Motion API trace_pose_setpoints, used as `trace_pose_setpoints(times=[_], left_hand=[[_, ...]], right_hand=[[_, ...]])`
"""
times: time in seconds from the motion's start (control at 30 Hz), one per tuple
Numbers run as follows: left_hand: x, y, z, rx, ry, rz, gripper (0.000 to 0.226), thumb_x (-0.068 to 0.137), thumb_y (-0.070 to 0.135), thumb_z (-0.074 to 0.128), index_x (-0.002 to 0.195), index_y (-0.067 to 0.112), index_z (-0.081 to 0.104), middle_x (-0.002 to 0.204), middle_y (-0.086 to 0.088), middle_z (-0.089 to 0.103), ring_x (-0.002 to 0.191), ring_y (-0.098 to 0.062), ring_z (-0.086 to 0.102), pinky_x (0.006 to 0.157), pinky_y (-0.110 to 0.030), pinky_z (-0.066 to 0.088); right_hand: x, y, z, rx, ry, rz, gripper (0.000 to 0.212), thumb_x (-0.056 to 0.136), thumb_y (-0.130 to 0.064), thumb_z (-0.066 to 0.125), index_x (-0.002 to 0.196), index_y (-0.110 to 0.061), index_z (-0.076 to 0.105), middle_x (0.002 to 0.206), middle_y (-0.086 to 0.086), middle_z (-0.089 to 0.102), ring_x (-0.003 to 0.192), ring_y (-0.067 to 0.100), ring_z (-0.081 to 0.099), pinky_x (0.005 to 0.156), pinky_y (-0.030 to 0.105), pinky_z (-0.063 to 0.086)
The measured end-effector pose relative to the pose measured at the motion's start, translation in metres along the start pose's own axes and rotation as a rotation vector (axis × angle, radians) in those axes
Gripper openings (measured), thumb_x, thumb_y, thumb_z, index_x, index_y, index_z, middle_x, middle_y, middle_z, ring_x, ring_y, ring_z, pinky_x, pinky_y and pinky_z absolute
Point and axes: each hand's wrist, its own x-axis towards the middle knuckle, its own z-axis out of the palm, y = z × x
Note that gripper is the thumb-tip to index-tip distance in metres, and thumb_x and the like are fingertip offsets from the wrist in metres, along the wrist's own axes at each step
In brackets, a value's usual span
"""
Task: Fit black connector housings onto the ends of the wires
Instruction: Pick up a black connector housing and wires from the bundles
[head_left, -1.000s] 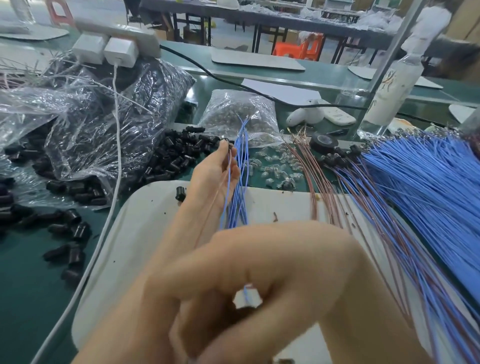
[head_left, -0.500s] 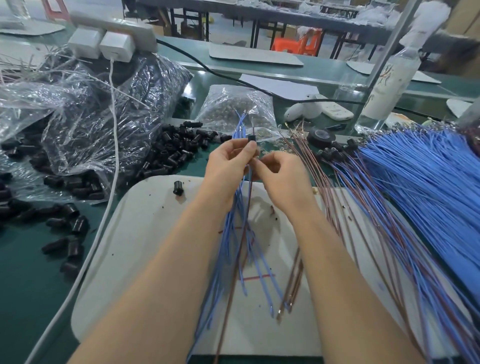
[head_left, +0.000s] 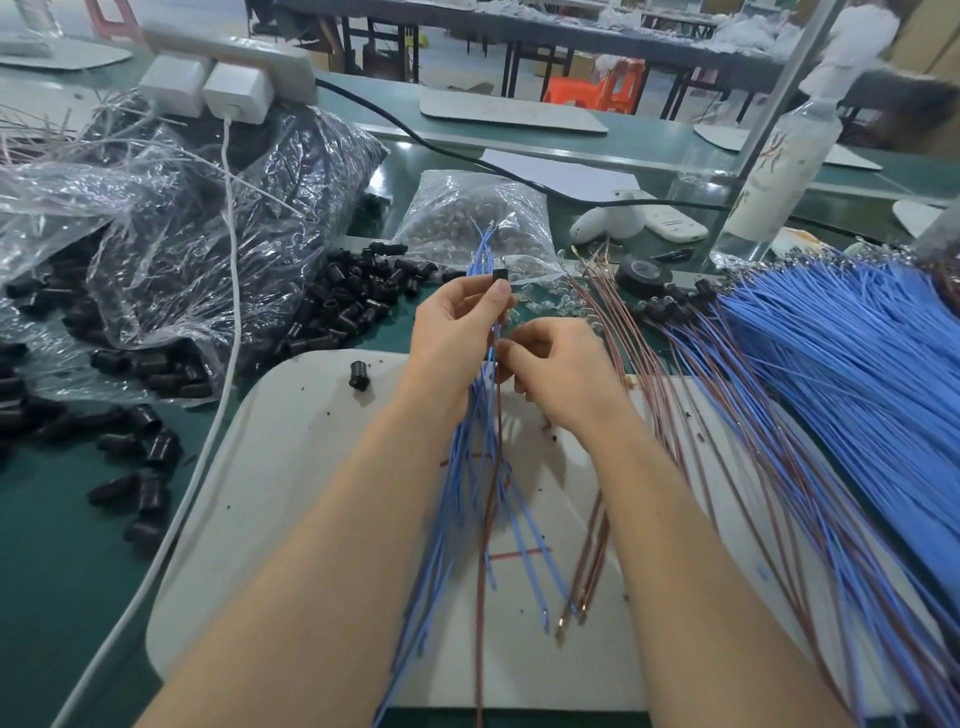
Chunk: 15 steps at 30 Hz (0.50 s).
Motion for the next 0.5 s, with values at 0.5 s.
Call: trace_pose_setpoints(times=[0.5], left_hand=[[0.0022, 0.0013, -0.0025, 0.011, 0.131, 0.073, 0.017, 0.094, 0.005, 0.053, 0.081, 0.016, 0.056, 0.060, 0.014, 0.059, 0.049, 0.008, 0.056, 0.055, -0.007, 0.046]], right_hand=[[-0.0019, -0.0039, 0.0061, -0.037, -0.150, 0.000, 0.017, 0.086, -0.013, 0.057, 0.071, -0.021, 0.062, 0.060, -0.006, 0.066, 0.049, -0.002, 0.055, 0.053, 0.015, 0.038]])
